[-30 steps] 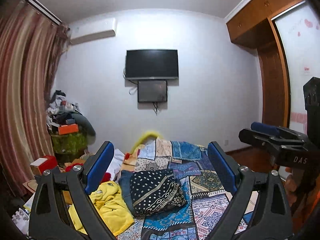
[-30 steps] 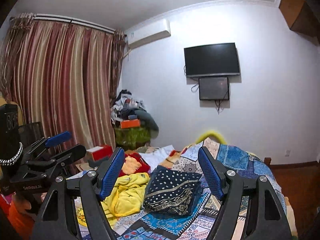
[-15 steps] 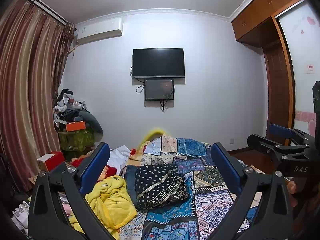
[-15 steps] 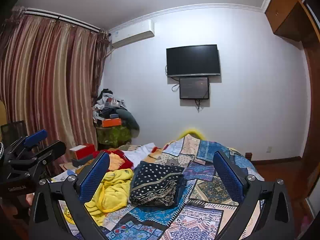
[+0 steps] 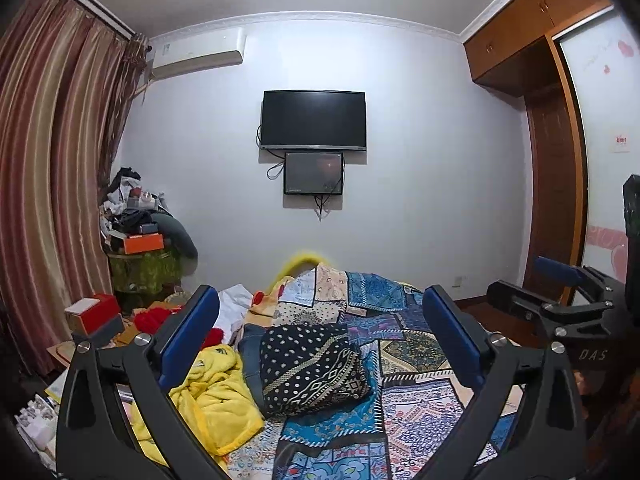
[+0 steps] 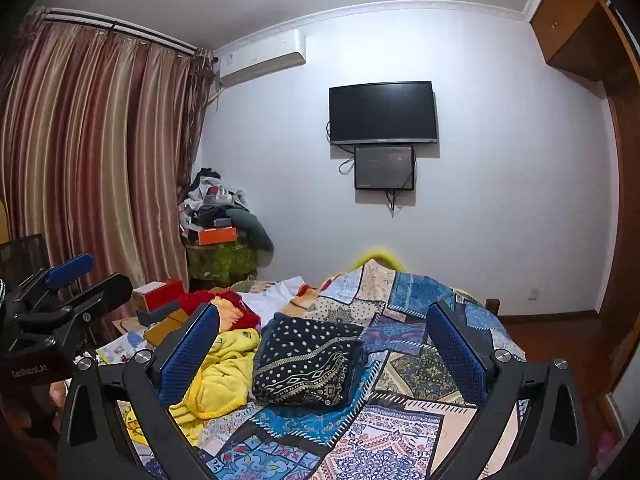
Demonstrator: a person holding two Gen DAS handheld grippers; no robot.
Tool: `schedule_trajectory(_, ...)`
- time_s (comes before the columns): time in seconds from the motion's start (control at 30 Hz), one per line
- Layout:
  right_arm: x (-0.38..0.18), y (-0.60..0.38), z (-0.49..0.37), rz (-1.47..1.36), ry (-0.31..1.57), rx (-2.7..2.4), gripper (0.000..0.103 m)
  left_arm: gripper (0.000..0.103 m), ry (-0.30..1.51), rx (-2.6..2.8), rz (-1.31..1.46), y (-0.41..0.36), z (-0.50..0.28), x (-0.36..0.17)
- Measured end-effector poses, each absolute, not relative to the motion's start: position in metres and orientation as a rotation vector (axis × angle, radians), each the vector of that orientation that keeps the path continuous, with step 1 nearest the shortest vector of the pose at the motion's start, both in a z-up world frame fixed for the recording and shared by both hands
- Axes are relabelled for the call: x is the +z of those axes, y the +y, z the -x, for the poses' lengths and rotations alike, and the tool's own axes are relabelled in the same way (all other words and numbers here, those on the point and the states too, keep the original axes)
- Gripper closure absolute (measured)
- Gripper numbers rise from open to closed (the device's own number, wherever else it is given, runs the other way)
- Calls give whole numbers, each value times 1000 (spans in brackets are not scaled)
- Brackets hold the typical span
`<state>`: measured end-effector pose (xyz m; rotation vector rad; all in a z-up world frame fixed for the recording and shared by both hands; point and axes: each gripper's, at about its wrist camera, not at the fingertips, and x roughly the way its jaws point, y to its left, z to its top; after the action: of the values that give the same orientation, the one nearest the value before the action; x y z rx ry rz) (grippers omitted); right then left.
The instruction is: Fold large clothes
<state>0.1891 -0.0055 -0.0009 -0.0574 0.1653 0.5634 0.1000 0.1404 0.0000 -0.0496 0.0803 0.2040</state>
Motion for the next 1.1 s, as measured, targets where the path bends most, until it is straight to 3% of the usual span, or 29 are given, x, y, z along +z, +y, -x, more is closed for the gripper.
schedule_trajectory(1.1,-1,-18,-195,1,171,555,0,1,117,157,72,139,-114,-3)
